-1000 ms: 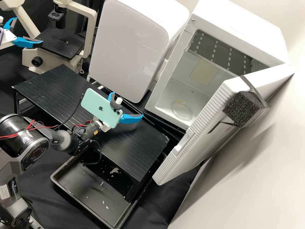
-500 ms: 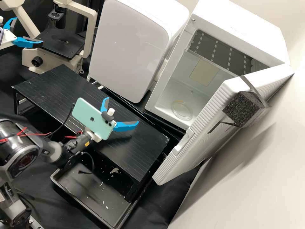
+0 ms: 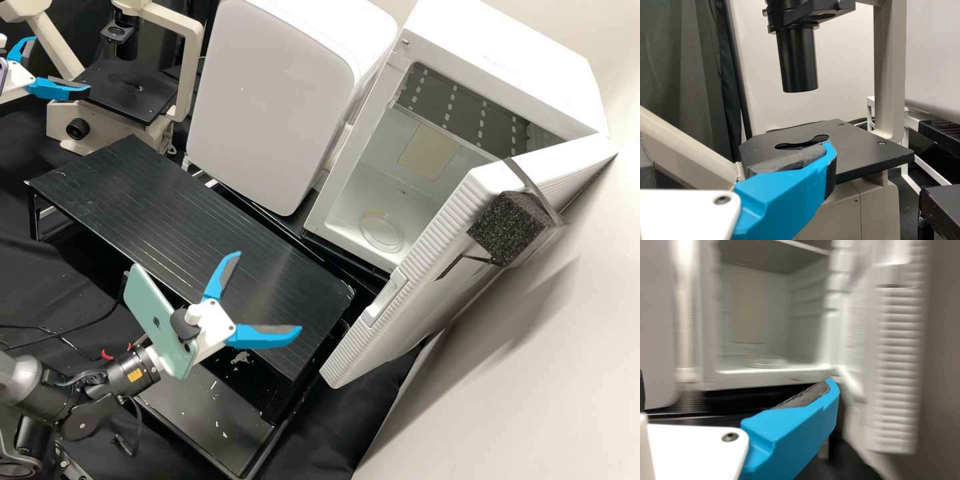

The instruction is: Close the incubator door

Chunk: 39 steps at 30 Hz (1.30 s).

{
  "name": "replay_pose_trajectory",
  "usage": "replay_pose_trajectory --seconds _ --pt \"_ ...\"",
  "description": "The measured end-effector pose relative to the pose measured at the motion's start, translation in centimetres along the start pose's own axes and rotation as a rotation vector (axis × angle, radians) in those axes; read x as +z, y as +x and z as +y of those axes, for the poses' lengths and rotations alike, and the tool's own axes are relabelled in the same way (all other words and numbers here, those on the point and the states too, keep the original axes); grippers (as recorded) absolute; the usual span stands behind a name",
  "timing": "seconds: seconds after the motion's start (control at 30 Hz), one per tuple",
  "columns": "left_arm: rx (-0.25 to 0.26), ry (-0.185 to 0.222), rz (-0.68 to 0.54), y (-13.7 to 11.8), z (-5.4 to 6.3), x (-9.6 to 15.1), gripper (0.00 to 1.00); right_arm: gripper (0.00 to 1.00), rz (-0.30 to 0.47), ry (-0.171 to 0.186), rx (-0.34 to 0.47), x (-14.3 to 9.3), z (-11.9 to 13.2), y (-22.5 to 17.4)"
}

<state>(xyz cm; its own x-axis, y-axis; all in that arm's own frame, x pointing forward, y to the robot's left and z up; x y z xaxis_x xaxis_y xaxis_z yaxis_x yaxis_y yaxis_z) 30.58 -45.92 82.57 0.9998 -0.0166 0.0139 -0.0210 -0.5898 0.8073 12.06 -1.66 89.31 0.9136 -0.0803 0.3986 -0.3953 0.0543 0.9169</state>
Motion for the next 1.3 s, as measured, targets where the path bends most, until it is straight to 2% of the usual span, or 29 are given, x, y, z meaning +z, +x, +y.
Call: replay_pose_trajectory --seconds 0.13,0.17,0.27,0.4,0.5,0.67,0.93,1.07,1.3 --pt "0.000 0.000 0.000 0.0 0.0 0.0 1.00 1.00 -0.119 0.015 0.069 1.9 1.1 -0.5" --pt "0.000 0.000 0.000 0.0 0.0 0.0 1.00 1.00 -0.166 0.028 0.094 2.6 1.5 -0.7" --pt "0.000 0.000 0.000 0.0 0.0 0.0 1.00 1.00 -0.230 0.060 0.137 3.7 1.9 -0.9" --pt "0.000 0.000 0.000 0.0 0.0 0.0 1.00 1.00 -0.301 0.125 0.143 5.3 1.7 -0.9" --pt "0.000 0.000 0.000 0.0 0.0 0.0 1.00 1.00 -0.324 0.137 0.129 6.1 1.6 -0.3" --pt "0.000 0.000 0.000 0.0 0.0 0.0 1.00 1.00 -0.328 0.118 0.140 6.9 2.2 0.9" --pt "0.000 0.000 0.000 0.0 0.0 0.0 1.00 1.00 -0.318 0.103 0.225 6.6 3.4 1.5" --pt "0.000 0.000 0.000 0.0 0.0 0.0 1.00 1.00 -0.274 0.095 0.218 5.6 3.1 2.0" --pt "0.000 0.000 0.000 0.0 0.0 0.0 1.00 1.00 -0.181 0.044 0.181 4.3 3.0 4.0"
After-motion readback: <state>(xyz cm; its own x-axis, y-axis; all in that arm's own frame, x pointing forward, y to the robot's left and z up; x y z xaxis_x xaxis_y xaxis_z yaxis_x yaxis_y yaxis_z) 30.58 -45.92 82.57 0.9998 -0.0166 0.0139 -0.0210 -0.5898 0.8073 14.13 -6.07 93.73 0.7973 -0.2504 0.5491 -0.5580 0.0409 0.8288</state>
